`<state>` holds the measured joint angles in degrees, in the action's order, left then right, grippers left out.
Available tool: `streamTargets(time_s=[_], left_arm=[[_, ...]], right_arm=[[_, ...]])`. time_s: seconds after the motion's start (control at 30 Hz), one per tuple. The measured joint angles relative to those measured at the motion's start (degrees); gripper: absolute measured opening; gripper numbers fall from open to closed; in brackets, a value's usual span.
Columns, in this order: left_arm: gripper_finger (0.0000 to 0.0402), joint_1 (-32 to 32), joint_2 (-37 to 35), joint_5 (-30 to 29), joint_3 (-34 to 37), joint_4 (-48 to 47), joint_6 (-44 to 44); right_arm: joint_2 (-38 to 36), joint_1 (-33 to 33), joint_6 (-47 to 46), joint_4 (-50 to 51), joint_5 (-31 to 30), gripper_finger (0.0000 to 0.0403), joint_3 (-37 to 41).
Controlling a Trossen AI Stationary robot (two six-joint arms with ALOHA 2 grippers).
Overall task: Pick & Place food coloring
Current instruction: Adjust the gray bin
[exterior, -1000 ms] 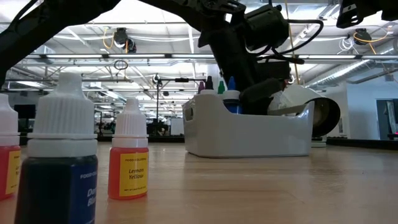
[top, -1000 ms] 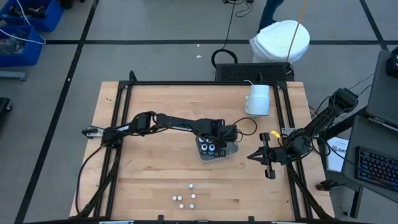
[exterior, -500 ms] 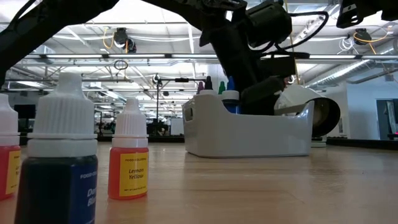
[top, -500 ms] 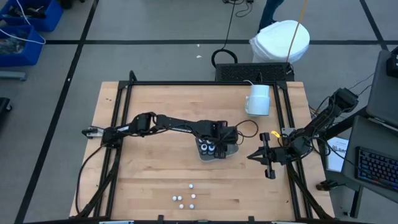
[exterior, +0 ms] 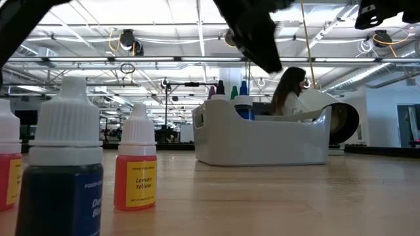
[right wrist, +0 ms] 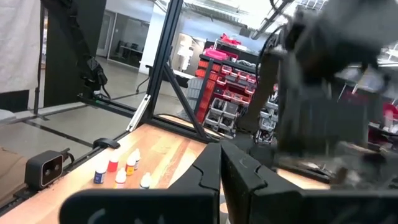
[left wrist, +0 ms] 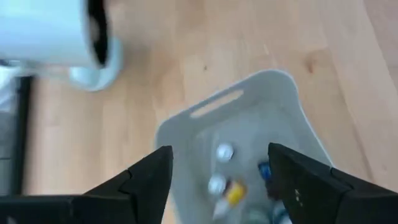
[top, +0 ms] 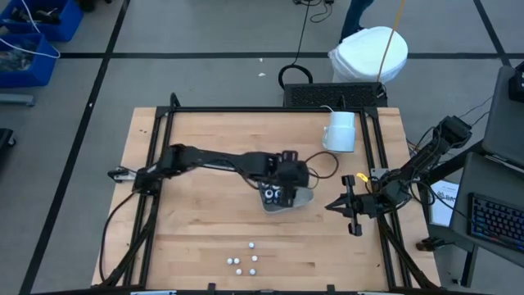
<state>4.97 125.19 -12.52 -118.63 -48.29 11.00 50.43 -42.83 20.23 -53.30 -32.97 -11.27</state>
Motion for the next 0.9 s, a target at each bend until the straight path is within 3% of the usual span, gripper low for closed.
streamTargets(time_s=[0.23, 0.33, 0.43, 0.57, 0.63, 0.8, 0.9], left_arm=[[0.0174, 5.23, -6.89, -5.22, 0.12, -17.44, -5.43], [0.0121, 7.67, -9.78, -5.76, 2.82, -18.46, -6.92], [0.0068, 9.43, -13.29, -4.63, 10.34, -17.12, -8.51], [0.0009, 11.82, -20.92, -4.23, 25.42, -6.20, -11.47], [0.0009, 13.17, -25.26, -4.41, 33.09, 0.33, -13.86], [0.0004, 15.76, -33.70, -7.38, 48.98, 15.84, -24.44], [0.0006, 17.13, -34.91, -9.53, 55.70, 22.74, -30.50]], right_arm=[[0.00, 0.00, -0.57, 0.79, -0.05, 0.0000, -0.02], [0.00, 0.00, -1.72, 1.30, -0.26, 0.0000, -0.02], [0.00, 0.00, -3.26, 1.59, -0.30, 0.0000, -0.02], [0.05, -0.02, -5.46, 3.49, -1.26, 0.0000, -0.01], [0.26, -0.02, -7.73, 5.86, -5.42, 0.0000, -0.02], [0.28, 0.74, -15.31, 13.47, -22.64, 0.0000, 0.02], [0.28, 1.92, -18.44, 14.61, -23.93, 0.0000, 0.02]])
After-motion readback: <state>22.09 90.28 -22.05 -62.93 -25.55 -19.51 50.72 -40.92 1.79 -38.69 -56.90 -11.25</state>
